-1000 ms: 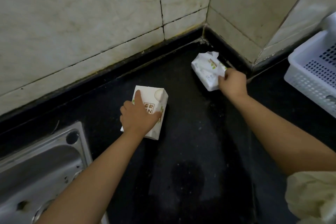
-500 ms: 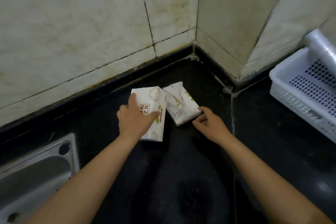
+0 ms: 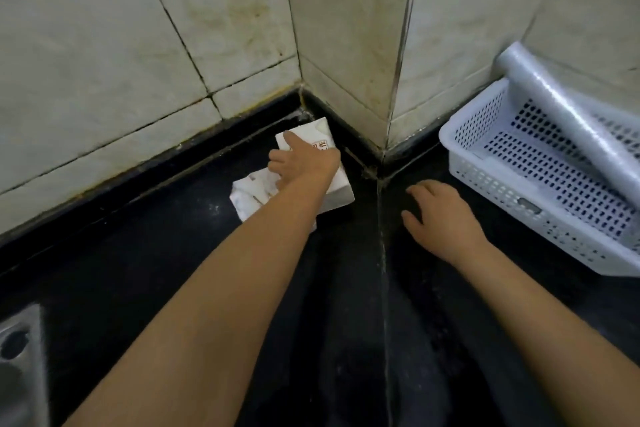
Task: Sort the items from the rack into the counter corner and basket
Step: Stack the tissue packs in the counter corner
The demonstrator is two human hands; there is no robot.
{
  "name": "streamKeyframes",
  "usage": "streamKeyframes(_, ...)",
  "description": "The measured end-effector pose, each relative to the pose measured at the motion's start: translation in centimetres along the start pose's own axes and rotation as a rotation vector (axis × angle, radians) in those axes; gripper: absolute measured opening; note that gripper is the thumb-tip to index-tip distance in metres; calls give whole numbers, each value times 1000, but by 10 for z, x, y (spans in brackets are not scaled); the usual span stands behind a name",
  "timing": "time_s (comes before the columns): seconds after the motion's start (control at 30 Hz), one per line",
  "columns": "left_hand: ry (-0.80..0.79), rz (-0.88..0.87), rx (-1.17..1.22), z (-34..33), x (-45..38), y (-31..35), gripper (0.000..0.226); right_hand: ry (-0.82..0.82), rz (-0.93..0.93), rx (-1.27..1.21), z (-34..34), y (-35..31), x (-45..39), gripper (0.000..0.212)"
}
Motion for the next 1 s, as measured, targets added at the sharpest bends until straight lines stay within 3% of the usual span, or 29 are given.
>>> streamKeyframes(0.2, -51, 71, 72, -24, -13, 9, 73, -15, -23, -47, -13, 13, 6, 46)
streamKeyframes(0.47, -123, -119, 77, -21, -20, -1, 67, -17, 14, -126, -18, 6, 1, 43)
streamKeyframes(0.57, -72, -350, -72, 0, -4, -13, 58, 17, 62, -132, -14, -8, -6, 42)
streamKeyframes(0.67, 111, -682, -216, 33, 13, -43, 53, 70, 128, -127, -11, -26, -15, 41)
streamKeyframes(0.7, 168, -670, -241, 42, 15, -58, 55, 86, 143, -123, -11, -31, -18, 41)
streamKeyframes(0.77, 193, -449, -251, 57, 11, -92, 59, 107, 162, -121, -11, -42, -24, 42)
streamKeyframes(0.87, -67, -152, -124, 61, 13, -130, 59, 102, 179, -100, -15, -56, -31, 45)
streamKeyframes(0.93, -200, -95, -32, 56, 16, -138, 59, 73, 178, -71, -21, -62, -34, 45)
streamKeyframes(1.0, -201, -90, 14, 51, 12, -135, 57, 50, 182, -41, -27, -66, -36, 43)
Point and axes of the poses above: each hand's wrist, its own x-axis away from the middle knuckle, its own z-axis out of the back of the hand, y = z × x, the point moved 2 cm from there along -x, towards the middle knuckle
